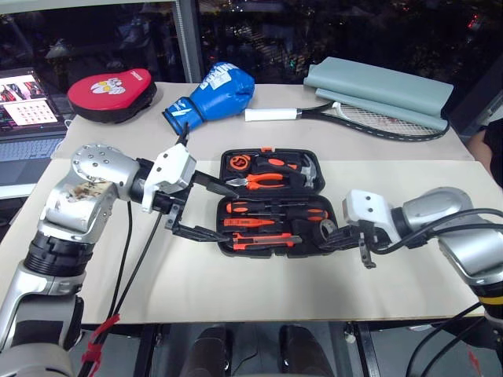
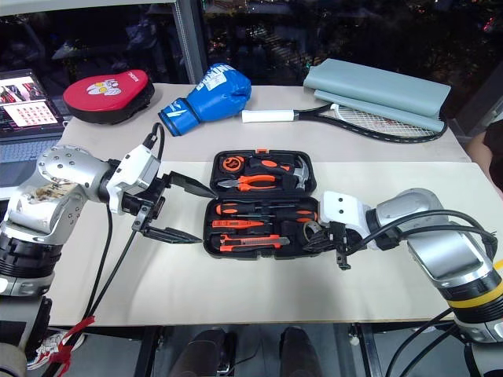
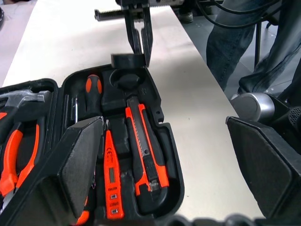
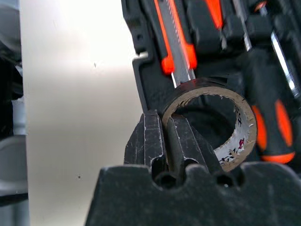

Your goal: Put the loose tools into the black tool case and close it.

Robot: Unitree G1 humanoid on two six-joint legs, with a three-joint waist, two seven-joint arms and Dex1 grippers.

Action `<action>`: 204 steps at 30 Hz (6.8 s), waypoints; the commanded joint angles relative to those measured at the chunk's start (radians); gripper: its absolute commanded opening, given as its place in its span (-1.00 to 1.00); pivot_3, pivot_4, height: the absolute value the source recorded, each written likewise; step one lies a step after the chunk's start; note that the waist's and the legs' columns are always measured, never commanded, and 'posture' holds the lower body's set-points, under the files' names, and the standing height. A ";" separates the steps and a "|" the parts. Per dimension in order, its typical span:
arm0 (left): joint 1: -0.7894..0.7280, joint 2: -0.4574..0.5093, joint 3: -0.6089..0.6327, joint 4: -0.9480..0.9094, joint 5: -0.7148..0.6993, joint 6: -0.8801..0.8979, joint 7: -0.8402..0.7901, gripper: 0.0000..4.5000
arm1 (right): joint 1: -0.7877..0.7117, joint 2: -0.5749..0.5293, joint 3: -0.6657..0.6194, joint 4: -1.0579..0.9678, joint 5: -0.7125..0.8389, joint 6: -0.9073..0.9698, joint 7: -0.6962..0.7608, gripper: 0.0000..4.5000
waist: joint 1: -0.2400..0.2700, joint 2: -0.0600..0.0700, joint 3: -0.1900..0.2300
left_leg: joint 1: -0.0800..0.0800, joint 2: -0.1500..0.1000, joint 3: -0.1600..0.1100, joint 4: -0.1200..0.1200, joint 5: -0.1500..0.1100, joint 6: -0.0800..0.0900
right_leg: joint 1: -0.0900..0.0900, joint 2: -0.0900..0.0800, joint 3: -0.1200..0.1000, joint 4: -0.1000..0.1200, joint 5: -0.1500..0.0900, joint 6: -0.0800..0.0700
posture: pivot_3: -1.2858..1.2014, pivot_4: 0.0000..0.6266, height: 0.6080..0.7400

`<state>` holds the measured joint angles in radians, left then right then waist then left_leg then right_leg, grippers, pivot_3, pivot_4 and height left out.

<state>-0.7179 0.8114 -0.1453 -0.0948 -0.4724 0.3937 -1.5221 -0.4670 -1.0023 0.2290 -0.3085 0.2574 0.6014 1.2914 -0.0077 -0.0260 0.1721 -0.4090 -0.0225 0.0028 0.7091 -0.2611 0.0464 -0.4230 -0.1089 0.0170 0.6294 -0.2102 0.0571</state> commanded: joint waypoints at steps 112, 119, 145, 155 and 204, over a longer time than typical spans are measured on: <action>-0.120 -0.171 0.012 0.471 0.130 0.788 0.493 0.96 | -0.189 0.278 -0.289 0.404 0.217 0.511 -0.505 0.40 | -0.001 0.000 0.000 | 0.002 -0.002 -0.001 -0.012 0.002 -0.004 | -0.001 -0.001 -0.001 0.000 0.001 -0.002 | 0.03 -0.52 0.94; -0.132 -0.207 0.001 0.531 0.136 0.743 0.493 0.96 | -0.224 0.304 -0.283 0.455 0.232 0.530 -0.504 0.40 | 0.004 0.000 0.000 | 0.005 -0.003 -0.002 -0.011 0.003 -0.005 | 0.001 -0.002 -0.001 0.000 0.001 -0.002 | 0.03 -0.52 0.94; -0.113 -0.264 -0.036 0.544 0.135 0.760 0.480 -1.00 | -0.227 0.351 -0.255 0.484 0.224 0.511 -0.495 -1.00 | 0.009 0.005 -0.008 | 0.011 -0.005 -0.003 -0.011 0.004 -0.005 | 0.007 -0.003 -0.001 0.001 0.001 -0.002 | 0.03 -0.52 0.94; -0.102 -0.349 0.102 0.439 0.077 0.581 0.494 -1.00 | -0.195 0.395 -0.356 0.374 0.237 0.375 -0.520 -1.00 | 0.016 0.005 -0.008 | 0.005 -0.006 -0.003 -0.010 0.005 -0.005 | 0.001 -0.004 -0.001 0.001 0.001 -0.002 | 0.03 -0.52 0.94; 0.367 -0.352 0.165 0.248 0.305 -0.619 0.690 -0.60 | 0.725 0.358 -0.382 -0.046 -0.214 -0.859 -0.654 -0.57 | -0.005 0.005 -0.007 | 0.011 -0.003 0.000 -0.014 0.005 -0.004 | 0.005 -0.002 0.001 -0.003 0.003 -0.001 | 0.03 -0.52 0.94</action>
<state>-0.3676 0.4228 -0.0198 0.2209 -0.1253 -0.2453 -0.8211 0.2016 -0.6239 -0.1504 -0.2776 0.0102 -0.2553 0.5887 -0.0122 -0.0215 0.1646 -0.3985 -0.0253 0.0024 0.6950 -0.2565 0.0421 -0.4183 -0.1109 0.0174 0.6268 -0.2077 0.0556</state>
